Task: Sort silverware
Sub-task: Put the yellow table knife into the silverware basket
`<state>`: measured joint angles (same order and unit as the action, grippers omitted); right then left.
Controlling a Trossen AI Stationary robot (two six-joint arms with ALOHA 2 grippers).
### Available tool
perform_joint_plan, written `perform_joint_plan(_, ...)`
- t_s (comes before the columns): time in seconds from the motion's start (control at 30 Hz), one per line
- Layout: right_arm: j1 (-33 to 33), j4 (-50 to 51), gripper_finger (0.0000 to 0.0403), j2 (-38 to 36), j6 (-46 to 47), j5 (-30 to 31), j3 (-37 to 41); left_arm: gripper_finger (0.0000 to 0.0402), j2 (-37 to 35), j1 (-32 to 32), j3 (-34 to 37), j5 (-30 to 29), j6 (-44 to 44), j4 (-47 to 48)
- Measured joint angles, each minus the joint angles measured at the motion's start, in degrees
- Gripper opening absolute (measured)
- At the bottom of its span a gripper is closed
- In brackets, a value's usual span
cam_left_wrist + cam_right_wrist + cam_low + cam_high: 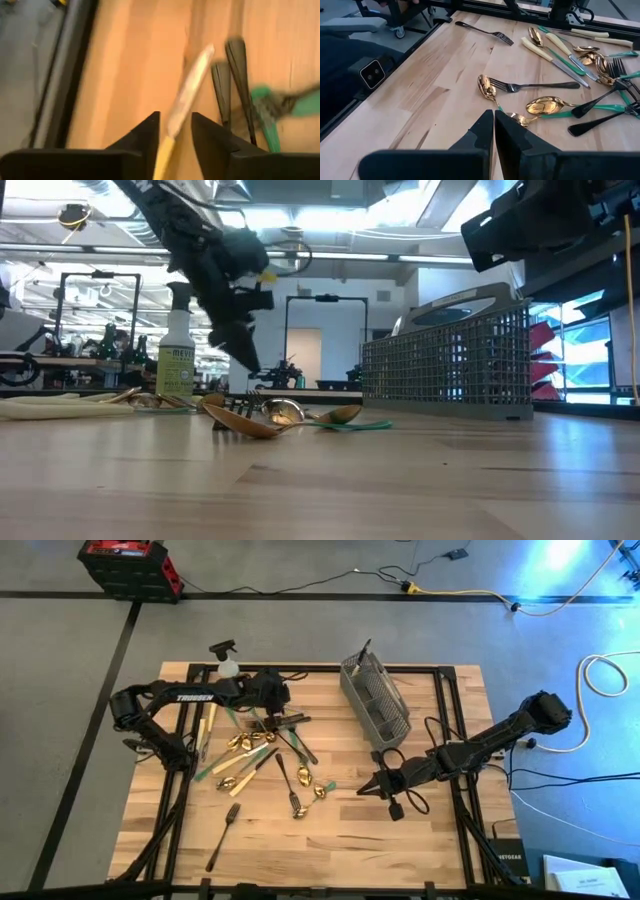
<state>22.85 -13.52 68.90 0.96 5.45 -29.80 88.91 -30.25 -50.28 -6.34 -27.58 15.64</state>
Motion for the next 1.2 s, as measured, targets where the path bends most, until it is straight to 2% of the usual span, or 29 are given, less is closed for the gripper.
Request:
perform_joint_plan(0.1,0.0,-0.07,0.0,0.0,-0.18,0.02,0.0,0.0153,1.61,-1.6,-0.09,-0.08,-1.84,2.36)
perform_joint_plan(0.2,0.0,-0.03,0.0,0.0,-0.27,0.02,0.0,0.017,3.94,-3.21,-0.07,-0.23,-4.26,3.3)
perform_joint_plan(0.47,0.0,0.0,0.0,0.0,-1.24,0.02,0.0,0.0162,8.42,-6.85,-0.11,0.97,-8.7,2.37)
perform_joint_plan(0.73,0.0,0.02,0.0,0.0,-1.25,0.02,0.0,0.0153,9.72,-11.28,-0.28,8.22,-8.25,2.69)
perform_joint_plan(0.83,0.0,0.02,0.0,0.0,-1.28,0.02,0.0,0.0129,9.72,-11.48,-0.28,9.22,-7.4,3.44)
perform_joint_plan(1.07,0.0,0.02,0.0,0.0,-1.32,0.04,0.0,0.0026,9.78,-11.44,-0.24,12.66,-5.82,4.98)
perform_joint_plan(1.2,0.0,0.02,0.0,0.0,-1.32,0.04,0.0,0.0019,9.82,-11.01,-0.21,12.88,-3.85,5.06)
